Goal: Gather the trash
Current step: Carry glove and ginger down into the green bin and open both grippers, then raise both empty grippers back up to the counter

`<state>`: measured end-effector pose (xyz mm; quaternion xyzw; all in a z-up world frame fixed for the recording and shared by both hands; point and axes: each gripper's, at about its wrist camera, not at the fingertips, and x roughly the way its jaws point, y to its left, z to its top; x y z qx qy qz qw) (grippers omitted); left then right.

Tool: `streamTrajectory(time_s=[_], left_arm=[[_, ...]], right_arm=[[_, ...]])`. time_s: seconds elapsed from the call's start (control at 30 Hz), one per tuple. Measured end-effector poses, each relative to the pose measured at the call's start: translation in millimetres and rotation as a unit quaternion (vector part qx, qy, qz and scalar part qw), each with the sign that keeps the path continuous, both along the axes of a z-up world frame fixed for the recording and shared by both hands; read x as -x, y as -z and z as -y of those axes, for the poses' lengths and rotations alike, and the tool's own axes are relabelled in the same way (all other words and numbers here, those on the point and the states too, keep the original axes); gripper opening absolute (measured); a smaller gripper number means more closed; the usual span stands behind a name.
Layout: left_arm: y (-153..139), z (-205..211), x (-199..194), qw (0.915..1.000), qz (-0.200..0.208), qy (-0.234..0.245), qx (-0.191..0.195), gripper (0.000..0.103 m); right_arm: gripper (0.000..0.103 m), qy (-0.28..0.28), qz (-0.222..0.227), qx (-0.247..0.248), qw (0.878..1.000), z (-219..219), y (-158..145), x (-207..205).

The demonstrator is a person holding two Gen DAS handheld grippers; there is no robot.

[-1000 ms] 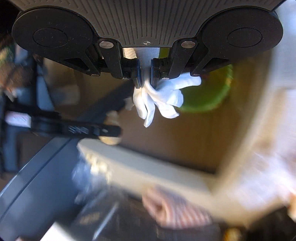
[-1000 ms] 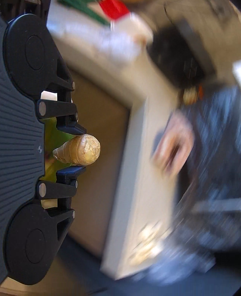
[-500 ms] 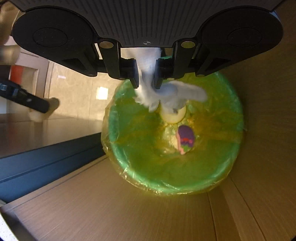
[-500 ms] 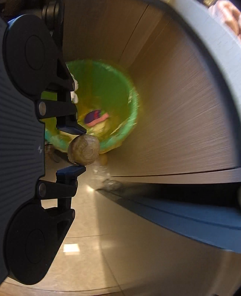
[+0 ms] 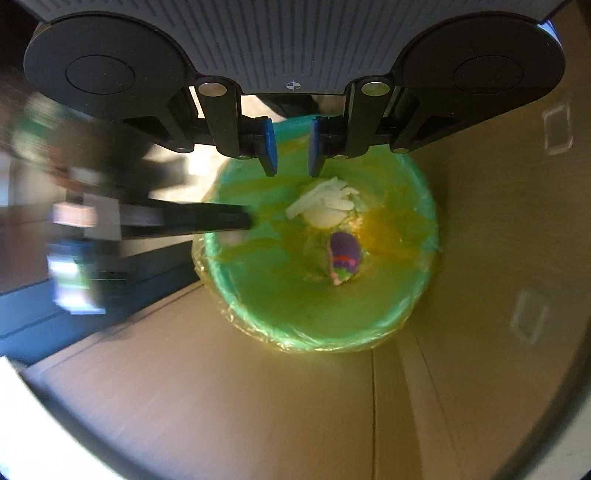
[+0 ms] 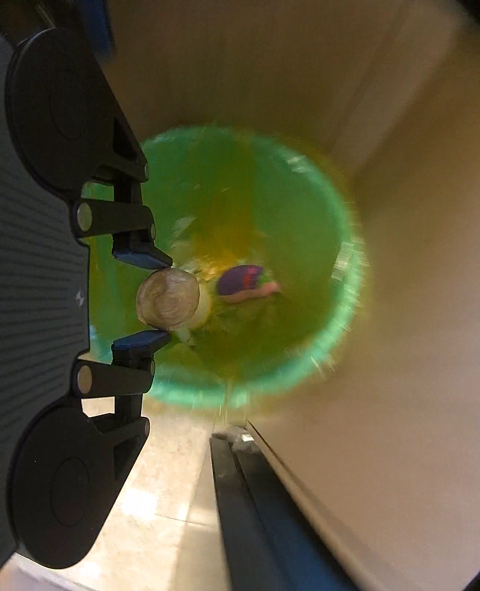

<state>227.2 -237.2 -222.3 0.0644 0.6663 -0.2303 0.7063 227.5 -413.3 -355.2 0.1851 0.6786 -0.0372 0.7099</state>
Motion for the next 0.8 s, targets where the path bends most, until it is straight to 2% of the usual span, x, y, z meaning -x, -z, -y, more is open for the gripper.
streamTrajectory(time_s=[0.1, 0.2, 0.27, 0.33, 0.4, 0.6, 0.7, 0.8], left_arm=[[-19, -9, 1, 0.9997, 0.012, -0.001, 0.021, 0.020], [-39, -19, 2, 0.9988, 0.032, -0.012, 0.035, 0.020], [-51, -27, 5, 0.9979, 0.043, -0.021, 0.042, 0.020], [-60, -32, 7, 0.9971, 0.055, -0.027, 0.045, 0.020], [-64, -37, 9, 0.9964, 0.064, -0.034, 0.044, 0.020], [-75, -51, 18, 0.9943, 0.077, -0.039, 0.062, 0.020], [-86, -56, 23, 0.9920, 0.091, -0.029, 0.083, 0.020], [-101, -62, 29, 0.9882, 0.110, -0.019, 0.105, 0.020]], right_arm=[[0.036, -0.039, -0.063, 0.000, 0.997, -24, 56, -24], [0.034, -0.067, -0.127, 0.019, 0.990, -42, 104, -36], [0.034, -0.079, -0.152, 0.036, 0.985, -50, 125, -40], [0.036, -0.083, -0.162, 0.054, 0.982, -54, 133, -44], [0.050, -0.078, -0.165, 0.054, 0.982, -54, 131, -41], [0.052, -0.059, -0.140, 0.062, 0.986, -41, 98, -35], [0.052, -0.042, -0.104, 0.055, 0.992, -35, 59, -34], [0.052, -0.034, -0.042, 0.051, 0.997, -37, 7, -30]])
